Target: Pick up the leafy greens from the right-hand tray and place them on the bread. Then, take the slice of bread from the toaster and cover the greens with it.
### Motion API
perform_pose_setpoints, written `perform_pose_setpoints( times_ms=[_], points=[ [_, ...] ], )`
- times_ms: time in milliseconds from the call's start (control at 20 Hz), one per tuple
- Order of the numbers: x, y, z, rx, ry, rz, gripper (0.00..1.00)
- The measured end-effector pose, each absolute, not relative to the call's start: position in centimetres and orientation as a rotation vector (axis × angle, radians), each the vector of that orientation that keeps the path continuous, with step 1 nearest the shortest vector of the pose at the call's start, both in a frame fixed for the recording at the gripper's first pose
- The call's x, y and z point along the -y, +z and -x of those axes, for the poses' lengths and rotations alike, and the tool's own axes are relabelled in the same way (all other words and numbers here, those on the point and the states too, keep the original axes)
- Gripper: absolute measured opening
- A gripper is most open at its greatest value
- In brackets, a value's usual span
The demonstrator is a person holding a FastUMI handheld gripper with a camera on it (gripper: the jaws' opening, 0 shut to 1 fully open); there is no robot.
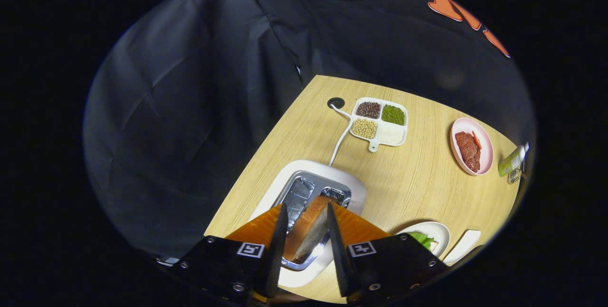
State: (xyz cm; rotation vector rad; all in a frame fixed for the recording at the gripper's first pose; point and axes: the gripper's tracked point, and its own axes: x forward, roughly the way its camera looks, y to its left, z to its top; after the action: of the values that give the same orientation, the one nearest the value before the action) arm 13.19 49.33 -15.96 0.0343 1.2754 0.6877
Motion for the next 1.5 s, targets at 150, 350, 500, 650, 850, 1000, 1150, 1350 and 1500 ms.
perform_pose_setpoints(
  times_ms=[150, 350, 500, 650, 850, 1000, 1150, 1350, 1500],
  points=[
    [-48.9, -15.9, -13.0, -1.273, 0.698, -0.076, 0.33],
    [-48.0, -14.6, -13.0, -1.259, 0.712, -0.186, 0.14],
    [-46.7, -12.2, -13.7, -1.21, 0.727, -0.277, 0.12],
    [-44.6, -9.8, -13.8, -1.159, 0.748, -0.367, 0.11],
    [-40.8, -8.1, -14.1, -1.086, 0.754, -0.469, 0.11],
    [-38.0, -7.7, -14.0, -1.049, 0.744, -0.525, 0.11],
    [-35.3, -7.9, -13.4, -1.038, 0.726, -0.559, 0.11],
    [-32.3, -9.1, -12.5, -1.04, 0.702, -0.599, 0.11],
    [-30.3, -10.9, -11.2, -1.053, 0.7, -0.614, 0.11]
  ],
)
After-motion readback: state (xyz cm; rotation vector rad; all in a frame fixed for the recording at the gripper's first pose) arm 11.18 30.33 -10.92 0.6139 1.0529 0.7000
